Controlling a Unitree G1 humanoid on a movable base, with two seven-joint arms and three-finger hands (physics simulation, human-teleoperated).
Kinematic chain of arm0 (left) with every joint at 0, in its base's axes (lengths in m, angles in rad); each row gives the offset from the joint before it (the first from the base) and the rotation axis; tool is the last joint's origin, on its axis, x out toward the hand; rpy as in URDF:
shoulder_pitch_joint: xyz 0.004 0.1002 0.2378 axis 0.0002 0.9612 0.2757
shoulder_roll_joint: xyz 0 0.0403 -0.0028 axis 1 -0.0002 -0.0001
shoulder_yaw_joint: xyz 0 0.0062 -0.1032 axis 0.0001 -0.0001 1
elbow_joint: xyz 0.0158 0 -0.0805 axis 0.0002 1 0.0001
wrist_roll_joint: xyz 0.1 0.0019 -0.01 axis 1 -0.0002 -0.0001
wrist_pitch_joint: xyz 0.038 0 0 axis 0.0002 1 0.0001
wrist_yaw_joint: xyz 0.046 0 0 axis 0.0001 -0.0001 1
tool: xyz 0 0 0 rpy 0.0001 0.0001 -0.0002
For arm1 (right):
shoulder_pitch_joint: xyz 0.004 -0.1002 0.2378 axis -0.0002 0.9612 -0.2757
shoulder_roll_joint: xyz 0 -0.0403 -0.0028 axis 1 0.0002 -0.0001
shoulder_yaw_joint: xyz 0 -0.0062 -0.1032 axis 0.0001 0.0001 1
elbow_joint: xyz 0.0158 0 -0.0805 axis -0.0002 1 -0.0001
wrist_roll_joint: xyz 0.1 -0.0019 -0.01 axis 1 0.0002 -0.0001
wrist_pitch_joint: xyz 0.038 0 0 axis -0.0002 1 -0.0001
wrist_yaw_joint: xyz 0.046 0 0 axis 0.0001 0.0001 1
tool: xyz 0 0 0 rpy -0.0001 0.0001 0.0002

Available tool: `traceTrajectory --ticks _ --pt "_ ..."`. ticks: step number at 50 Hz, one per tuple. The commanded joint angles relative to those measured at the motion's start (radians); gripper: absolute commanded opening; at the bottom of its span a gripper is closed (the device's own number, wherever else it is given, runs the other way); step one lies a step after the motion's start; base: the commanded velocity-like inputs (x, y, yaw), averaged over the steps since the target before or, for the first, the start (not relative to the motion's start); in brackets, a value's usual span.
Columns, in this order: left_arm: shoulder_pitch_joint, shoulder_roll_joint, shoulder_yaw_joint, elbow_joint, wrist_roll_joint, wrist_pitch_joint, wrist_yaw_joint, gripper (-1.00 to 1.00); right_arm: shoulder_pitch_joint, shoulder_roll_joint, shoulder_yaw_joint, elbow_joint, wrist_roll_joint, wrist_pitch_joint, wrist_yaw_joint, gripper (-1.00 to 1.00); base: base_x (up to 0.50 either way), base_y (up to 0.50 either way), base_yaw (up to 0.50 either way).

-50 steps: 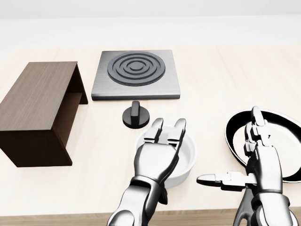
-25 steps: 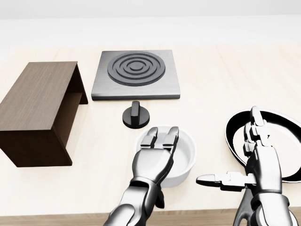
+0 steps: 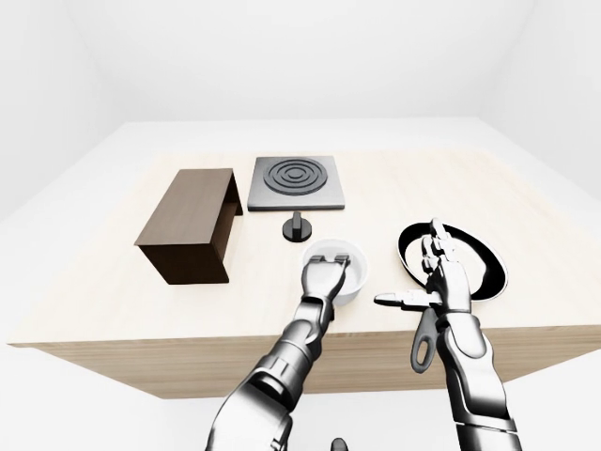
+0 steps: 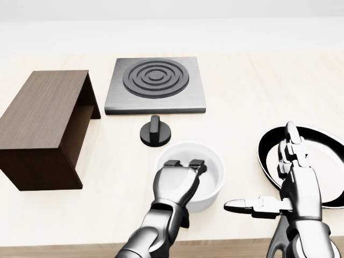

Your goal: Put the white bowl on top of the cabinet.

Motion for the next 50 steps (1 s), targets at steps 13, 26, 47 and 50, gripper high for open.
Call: traceTrajectory --ticks 13,26,47,50 --pt "0.017 -0.019 -0.023 0.104 -0.016 0.0 0.03 -1.0 -0.001 0.001 0.002 0.001 0.0 0.0 0.002 1.0 0.0 0.0 0.0" --pt "0.022 -0.016 -0.028 0.076 -0.004 0.0 0.013 -1.0 0.004 0.003 0.006 -0.001 -0.002 -0.003 0.005 1.0 0.0 0.0 0.0" --pt "0.167 0.08 -0.036 -0.527 0.266 0.0 -0.409 -1.0 0.012 0.009 0.016 -0.002 -0.012 -0.008 0.007 1.0 0.0 0.0 0.0" --pt "0.17 0.082 -0.028 -0.557 0.292 0.0 -0.434 -1.0 0.013 0.009 0.017 -0.003 -0.013 -0.009 0.006 1.0 0.0 0.0 0.0"
